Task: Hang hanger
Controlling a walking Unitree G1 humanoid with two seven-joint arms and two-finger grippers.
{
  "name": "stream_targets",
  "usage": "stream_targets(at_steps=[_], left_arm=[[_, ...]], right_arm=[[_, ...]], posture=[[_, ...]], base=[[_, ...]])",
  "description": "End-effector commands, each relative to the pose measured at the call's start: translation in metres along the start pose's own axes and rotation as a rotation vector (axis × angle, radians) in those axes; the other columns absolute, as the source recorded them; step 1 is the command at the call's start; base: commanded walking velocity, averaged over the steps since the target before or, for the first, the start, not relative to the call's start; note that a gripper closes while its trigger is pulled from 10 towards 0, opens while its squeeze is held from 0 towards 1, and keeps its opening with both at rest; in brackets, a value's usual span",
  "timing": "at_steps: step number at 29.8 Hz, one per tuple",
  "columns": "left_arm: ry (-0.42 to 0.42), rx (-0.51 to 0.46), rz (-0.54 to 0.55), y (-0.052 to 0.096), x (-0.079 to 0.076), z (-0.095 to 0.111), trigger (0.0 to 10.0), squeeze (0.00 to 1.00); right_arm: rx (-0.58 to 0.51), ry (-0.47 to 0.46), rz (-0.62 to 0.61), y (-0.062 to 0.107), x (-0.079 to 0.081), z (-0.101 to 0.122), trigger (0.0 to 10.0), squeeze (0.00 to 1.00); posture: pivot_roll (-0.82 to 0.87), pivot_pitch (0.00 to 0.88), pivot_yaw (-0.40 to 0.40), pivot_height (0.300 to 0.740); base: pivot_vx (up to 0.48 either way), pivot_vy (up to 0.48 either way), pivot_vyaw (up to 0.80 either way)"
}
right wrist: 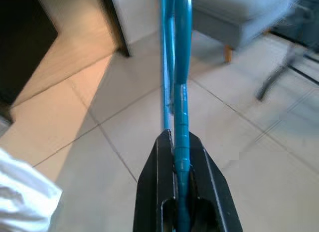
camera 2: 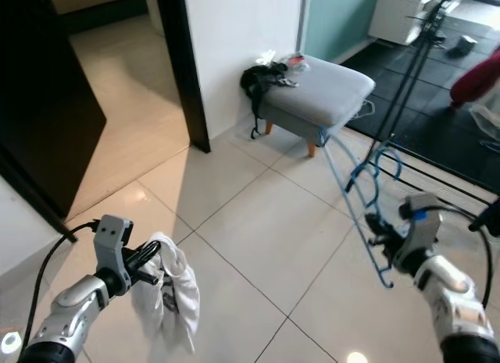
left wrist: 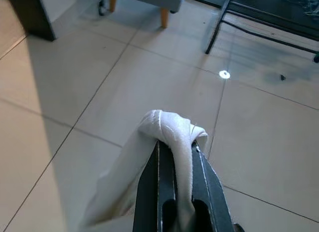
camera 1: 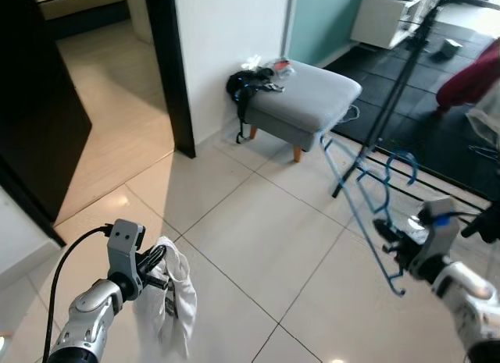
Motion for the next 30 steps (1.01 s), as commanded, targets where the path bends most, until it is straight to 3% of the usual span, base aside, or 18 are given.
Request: stream_targets(at_steps=[1, 12, 18, 20, 24, 25, 28, 29, 30], left_arm=[[0.01, -0.029, -0.022, -0.005, -0.012, 0.002, 10.0, 0.0], [0.048, -0.056, -0.014, -0.012, -0.026, 0.002, 10.0, 0.0], [0.019, -0.1, -0.019, -0.02, -0.026, 0.02, 10.0, 0.0], [-0.012, -0.115, -0.043, -0.023, -0.025, 0.029, 10.0, 0.0], [-0.202, -0.18, -0.212, -0.031, -0.025, 0.079, 10.0, 0.0], [-0.202, -0.18, -0.212, -0.031, -0.025, 0.079, 10.0, 0.0], [-0.289, -0.191, -0.283, -0.031, -0.027, 0.098, 10.0, 0.0], [-0.355, -0.189, -0.335, -0.031, -0.029, 0.108, 10.0, 0.0], [-0.355, -0.189, -0.335, -0.031, -0.029, 0.108, 10.0, 0.0]], right_arm=[[-0.04, -0.048, -0.003, 0.004, 0.013, -0.005, 10.0, 0.0], [0.004, -0.092, 0.037, 0.013, 0.035, -0.037, 10.0, 0.0], [-0.028, -0.055, 0.069, 0.006, 0.038, -0.021, 10.0, 0.0], [-0.024, -0.025, 0.118, 0.006, 0.039, -0.014, 10.0, 0.0], [0.053, 0.157, 0.334, 0.021, 0.036, 0.012, 10.0, 0.0], [0.053, 0.157, 0.334, 0.021, 0.036, 0.012, 10.0, 0.0], [0.084, 0.218, 0.377, 0.029, 0.028, 0.023, 10.0, 0.0], [0.087, 0.239, 0.394, 0.034, 0.022, 0.033, 10.0, 0.0], [0.087, 0.239, 0.394, 0.034, 0.022, 0.033, 10.0, 0.0]], posture=[[-0.02, 0.13, -0.032, 0.74], [-0.02, 0.099, -0.055, 0.74], [-0.01, 0.092, -0.061, 0.74], [-0.01, 0.092, -0.061, 0.74], [-0.02, 0.083, -0.061, 0.74], [-0.02, 0.083, -0.061, 0.74], [-0.02, 0.083, -0.061, 0.74], [-0.03, 0.08, -0.056, 0.74], [-0.03, 0.08, -0.056, 0.74]], base=[[0.0, 0.0, -0.8], [0.0, 0.0, -0.8], [0.0, 0.0, -0.4], [0.0, 0.0, 0.0], [0.0, 0.0, 0.0], [0.0, 0.0, 0.0], [0.0, 0.0, 0.0], [0.0, 0.0, 0.0], [0.0, 0.0, 0.0]])
Point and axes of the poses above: a point about 5 cm out from each wrist's last joint towards the gripper, its own y axis pointing back from the gripper into the wrist, its own z axis along the axis of the wrist's last joint, x = y × z, the point moved 2 cm from there along -y, pointing out of the wrist towards the gripper, and after that the axes turned 1 degree about y, right-handed, at the moved point
